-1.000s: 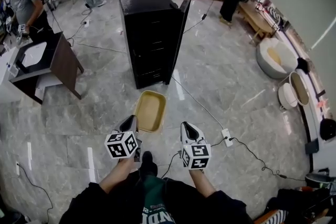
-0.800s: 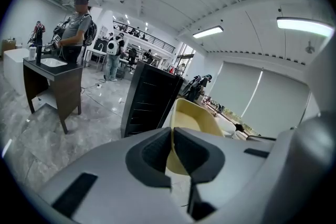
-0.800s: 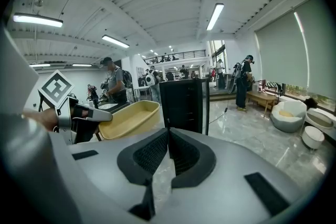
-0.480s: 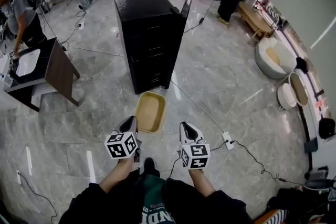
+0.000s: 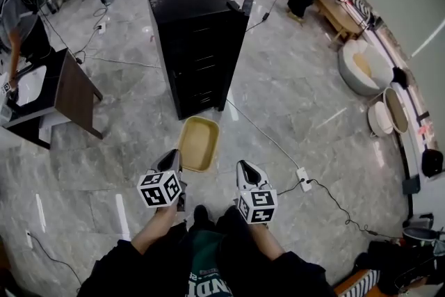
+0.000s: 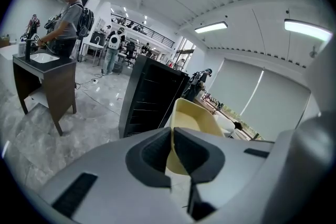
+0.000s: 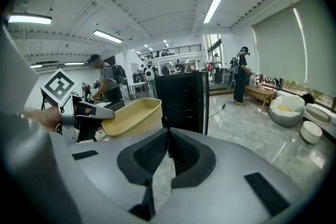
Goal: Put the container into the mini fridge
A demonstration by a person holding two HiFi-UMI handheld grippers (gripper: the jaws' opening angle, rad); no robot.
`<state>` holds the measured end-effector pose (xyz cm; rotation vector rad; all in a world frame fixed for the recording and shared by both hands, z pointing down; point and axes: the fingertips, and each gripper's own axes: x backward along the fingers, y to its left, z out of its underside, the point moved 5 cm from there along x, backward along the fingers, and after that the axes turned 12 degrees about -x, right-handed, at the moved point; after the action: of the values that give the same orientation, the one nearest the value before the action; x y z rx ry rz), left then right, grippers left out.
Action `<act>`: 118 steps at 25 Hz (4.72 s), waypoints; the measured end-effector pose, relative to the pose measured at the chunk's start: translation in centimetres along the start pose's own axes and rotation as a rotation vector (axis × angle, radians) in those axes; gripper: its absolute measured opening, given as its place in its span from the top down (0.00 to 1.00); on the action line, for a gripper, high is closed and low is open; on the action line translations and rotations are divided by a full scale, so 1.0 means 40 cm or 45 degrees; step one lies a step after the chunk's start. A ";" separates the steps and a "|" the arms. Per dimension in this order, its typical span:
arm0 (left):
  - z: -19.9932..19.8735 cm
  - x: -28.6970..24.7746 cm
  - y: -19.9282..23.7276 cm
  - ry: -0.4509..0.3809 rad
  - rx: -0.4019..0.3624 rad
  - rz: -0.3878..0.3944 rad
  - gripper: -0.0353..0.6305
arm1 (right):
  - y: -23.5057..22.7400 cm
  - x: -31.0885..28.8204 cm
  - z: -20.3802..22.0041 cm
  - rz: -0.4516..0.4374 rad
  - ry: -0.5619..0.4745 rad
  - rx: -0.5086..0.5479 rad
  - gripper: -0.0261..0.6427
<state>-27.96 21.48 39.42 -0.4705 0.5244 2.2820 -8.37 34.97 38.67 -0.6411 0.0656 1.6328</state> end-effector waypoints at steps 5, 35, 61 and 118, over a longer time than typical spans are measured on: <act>-0.005 -0.035 0.014 0.012 0.011 -0.002 0.91 | -0.015 -0.043 -0.015 -0.001 0.005 -0.003 0.91; -0.230 -0.437 -0.018 -0.034 0.150 -0.265 0.91 | -0.274 -0.490 -0.361 -0.306 0.059 0.120 0.91; -0.272 -0.519 0.003 -0.085 0.198 -0.335 0.91 | -0.308 -0.591 -0.416 -0.369 0.060 0.149 0.91; -0.254 -0.983 0.311 -0.086 0.341 -0.432 0.91 | -0.258 -0.961 -0.487 -0.493 0.192 0.190 0.91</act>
<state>-9.18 -14.36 52.34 -0.3202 0.6519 1.8646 9.32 -5.49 42.43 -0.6179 0.1616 1.1939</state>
